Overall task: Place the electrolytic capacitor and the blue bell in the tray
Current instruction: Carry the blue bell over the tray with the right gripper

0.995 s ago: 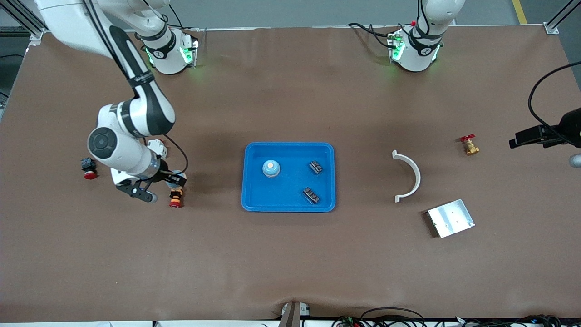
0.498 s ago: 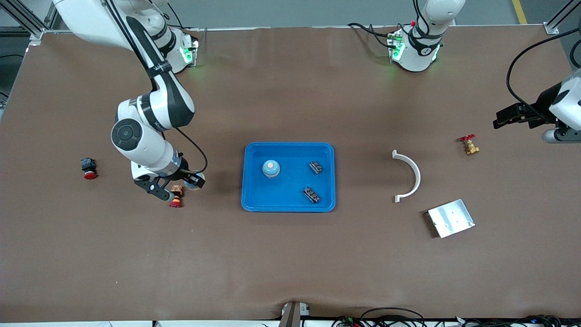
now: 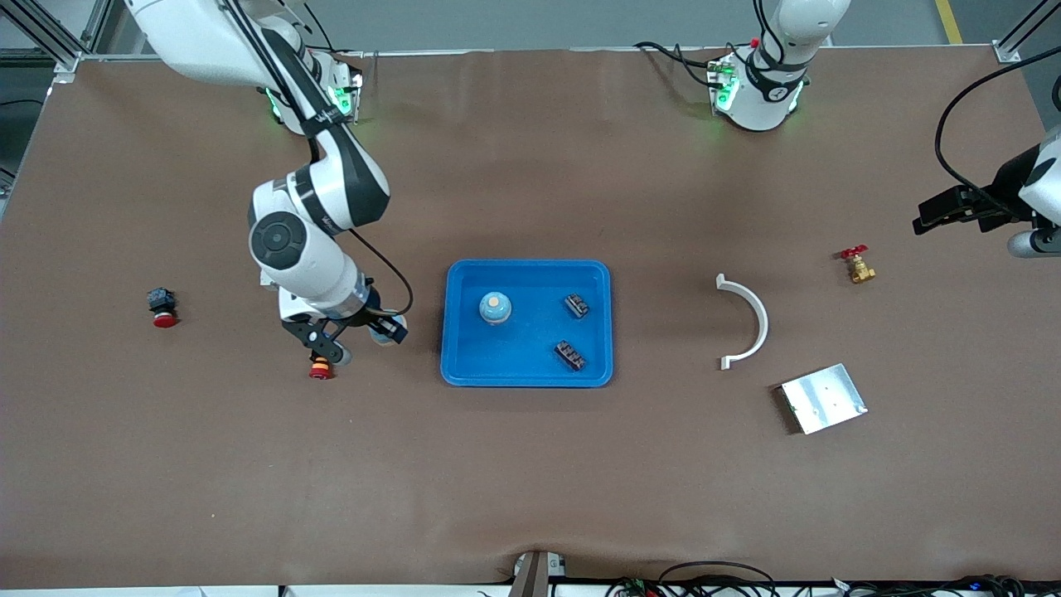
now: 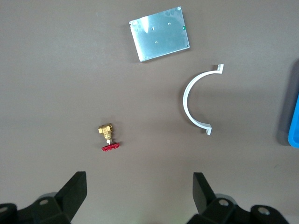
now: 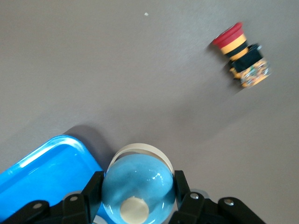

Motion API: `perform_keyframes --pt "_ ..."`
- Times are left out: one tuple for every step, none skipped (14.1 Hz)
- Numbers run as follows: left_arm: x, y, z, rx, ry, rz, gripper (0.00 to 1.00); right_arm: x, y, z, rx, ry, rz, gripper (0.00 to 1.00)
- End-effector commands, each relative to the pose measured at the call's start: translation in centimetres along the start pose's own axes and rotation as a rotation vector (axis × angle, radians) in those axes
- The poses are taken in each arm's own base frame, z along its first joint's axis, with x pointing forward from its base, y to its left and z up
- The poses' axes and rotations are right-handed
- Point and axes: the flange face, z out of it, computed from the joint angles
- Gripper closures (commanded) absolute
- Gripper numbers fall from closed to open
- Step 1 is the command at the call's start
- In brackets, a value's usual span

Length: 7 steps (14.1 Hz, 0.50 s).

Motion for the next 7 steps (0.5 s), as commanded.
perform_keyframes --pt "-0.3 0.1 -0.2 -0.005 0.014 0.011 0.00 -0.9 -2.1 0.8 -0.001 -0.006 0.045 1.00" --pt "-0.3 0.0 -0.2 -0.005 0.014 0.008 0.00 -1.2 -2.7 1.2 -0.002 -0.006 0.062 1.00" --pt "-0.3 0.0 -0.1 -0.006 0.014 0.006 0.00 -1.6 -3.2 1.6 -0.004 -0.006 0.074 1.00" --pt "-0.3 0.4 0.0 -0.007 0.011 0.014 0.00 -2.3 -3.9 2.3 -0.007 -0.008 0.085 1.00" --pt "-0.2 1.0 -0.1 -0.009 0.012 0.023 0.00 -2.5 -4.3 2.8 -0.011 -0.009 0.107 1.00" --pt "-0.3 0.8 -0.1 -0.017 0.015 0.020 0.00 -2.9 -5.0 3.4 -0.010 -0.010 0.123 1.00" --pt "-0.3 0.7 -0.3 -0.020 0.018 0.017 0.00 -3.2 -5.7 3.7 -0.008 -0.011 0.136 1.00"
